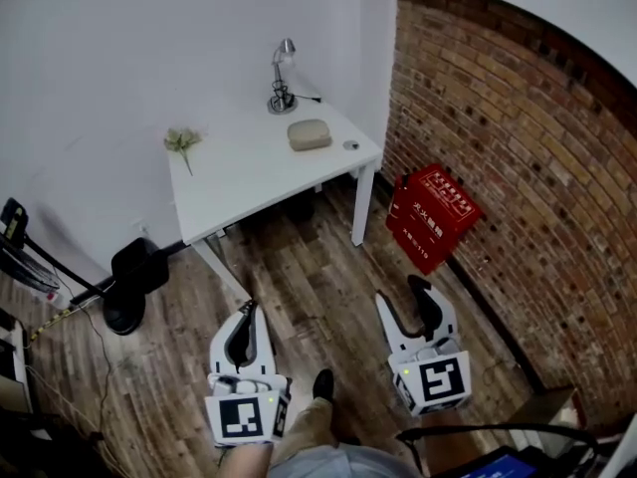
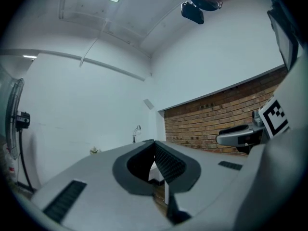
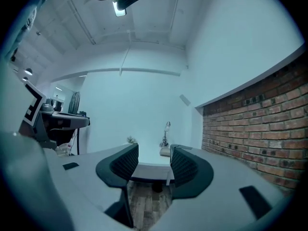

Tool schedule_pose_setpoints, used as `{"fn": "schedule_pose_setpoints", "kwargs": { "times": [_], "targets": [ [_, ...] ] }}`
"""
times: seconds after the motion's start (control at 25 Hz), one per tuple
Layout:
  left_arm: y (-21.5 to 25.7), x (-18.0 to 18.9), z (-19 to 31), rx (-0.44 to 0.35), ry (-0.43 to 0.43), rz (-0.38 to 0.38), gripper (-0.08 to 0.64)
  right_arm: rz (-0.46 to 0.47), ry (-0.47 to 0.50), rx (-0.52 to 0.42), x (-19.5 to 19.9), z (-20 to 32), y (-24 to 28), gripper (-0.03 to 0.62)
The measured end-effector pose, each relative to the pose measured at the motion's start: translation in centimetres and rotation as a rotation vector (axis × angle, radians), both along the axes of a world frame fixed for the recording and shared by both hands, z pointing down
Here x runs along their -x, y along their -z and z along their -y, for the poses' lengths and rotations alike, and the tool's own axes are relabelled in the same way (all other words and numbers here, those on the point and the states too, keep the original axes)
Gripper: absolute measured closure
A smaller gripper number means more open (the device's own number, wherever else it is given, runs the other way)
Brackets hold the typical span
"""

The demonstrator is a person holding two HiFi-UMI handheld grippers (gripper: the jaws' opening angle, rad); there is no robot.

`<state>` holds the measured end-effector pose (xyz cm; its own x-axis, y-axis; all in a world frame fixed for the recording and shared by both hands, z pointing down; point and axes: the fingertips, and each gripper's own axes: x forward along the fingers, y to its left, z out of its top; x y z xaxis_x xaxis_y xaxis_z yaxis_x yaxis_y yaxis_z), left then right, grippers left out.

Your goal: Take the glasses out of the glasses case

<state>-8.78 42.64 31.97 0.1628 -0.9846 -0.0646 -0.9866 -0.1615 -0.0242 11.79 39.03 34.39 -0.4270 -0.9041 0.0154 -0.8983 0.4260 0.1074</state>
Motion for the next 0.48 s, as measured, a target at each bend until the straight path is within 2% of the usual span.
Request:
{"fn": "schedule_pose_setpoints", "kwargs": {
  "times": [0.2, 0.48],
  "targets": [
    [2.0, 2.6, 8.4, -0.027, -0.010, 0.006, 0.554, 0.007, -0.008, -0.016, 2.3, 7.9, 1.1, 0.368],
    [5.0, 5.2, 17.0, -0.099, -0.025, 0.010, 0.554, 0.025, -0.039, -0.106, 4.4, 16.5, 4.8, 0.368]
  ]
}}
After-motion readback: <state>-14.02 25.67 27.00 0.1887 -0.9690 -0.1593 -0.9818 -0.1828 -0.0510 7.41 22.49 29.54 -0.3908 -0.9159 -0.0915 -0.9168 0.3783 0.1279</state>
